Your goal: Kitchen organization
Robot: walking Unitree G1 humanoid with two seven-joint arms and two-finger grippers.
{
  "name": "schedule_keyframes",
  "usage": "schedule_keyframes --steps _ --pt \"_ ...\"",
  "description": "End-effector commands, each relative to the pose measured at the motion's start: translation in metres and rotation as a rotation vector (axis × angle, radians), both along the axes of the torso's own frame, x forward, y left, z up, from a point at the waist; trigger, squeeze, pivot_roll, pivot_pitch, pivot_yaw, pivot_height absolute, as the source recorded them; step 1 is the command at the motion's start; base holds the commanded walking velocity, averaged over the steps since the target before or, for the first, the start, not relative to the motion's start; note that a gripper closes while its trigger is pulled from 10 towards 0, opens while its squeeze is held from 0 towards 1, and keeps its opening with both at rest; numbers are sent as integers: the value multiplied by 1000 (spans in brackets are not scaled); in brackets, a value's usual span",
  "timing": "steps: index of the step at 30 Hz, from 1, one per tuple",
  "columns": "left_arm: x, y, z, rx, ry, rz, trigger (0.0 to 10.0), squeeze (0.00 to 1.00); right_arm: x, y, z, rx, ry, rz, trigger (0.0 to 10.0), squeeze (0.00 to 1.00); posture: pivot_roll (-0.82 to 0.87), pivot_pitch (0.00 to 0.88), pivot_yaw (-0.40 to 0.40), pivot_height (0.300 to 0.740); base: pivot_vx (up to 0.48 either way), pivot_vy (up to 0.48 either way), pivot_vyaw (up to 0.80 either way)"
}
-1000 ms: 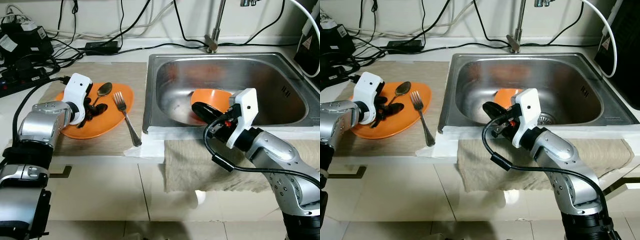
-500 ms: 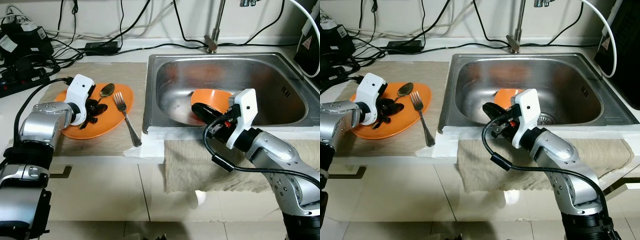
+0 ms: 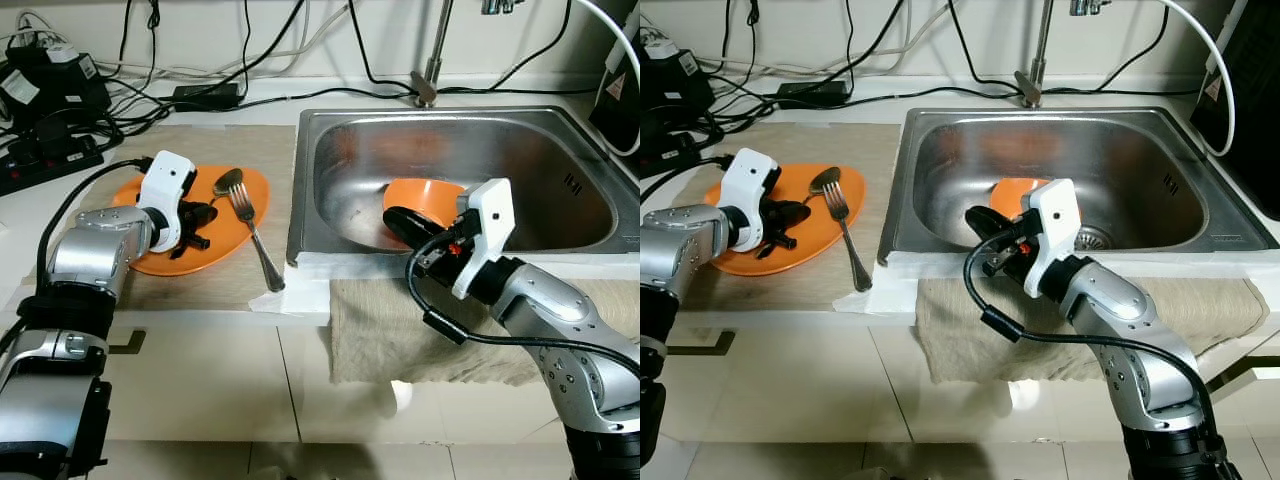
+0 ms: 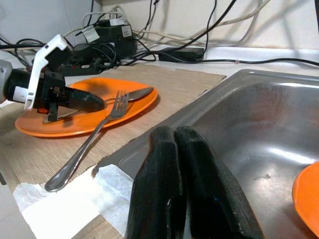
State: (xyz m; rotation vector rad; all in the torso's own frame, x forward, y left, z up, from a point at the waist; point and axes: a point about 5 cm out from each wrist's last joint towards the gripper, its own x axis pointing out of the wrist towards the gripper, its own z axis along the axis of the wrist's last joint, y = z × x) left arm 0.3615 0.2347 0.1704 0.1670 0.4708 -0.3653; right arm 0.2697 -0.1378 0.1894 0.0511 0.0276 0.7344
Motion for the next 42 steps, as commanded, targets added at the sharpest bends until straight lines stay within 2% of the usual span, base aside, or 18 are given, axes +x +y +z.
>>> schedule_keyframes --steps 1,11,16,23,32,37,42 --pt "3 -2 13 -30 -41 3 0 0 -3 1 1 2 0 4 10000 0 0 0 51 740 0 0 0" --pt "6 -5 41 -112 -158 28 0 0 -1 2 0 4 1 4 10000 0 9 0 48 740 0 0 0" --pt "6 -8 63 -178 -241 18 0 0 1 2 0 12 1 -4 10000 0 13 0 46 740 0 0 0" --pt "4 -13 74 -202 -276 6 0 0 3 2 2 17 -9 -15 10000 0 16 0 45 740 0 0 0" --pt "-3 -32 73 -256 -264 -54 0 0 7 5 2 15 -17 -16 10000 0 19 0 41 740 0 0 0" --pt "-8 -48 68 -301 -247 -99 0 0 12 13 7 27 -37 4 10000 0 21 0 37 740 0 0 0" --pt "-12 -52 61 -304 -231 -111 0 0 17 16 13 37 -59 12 10000 0 24 0 33 740 0 0 0"
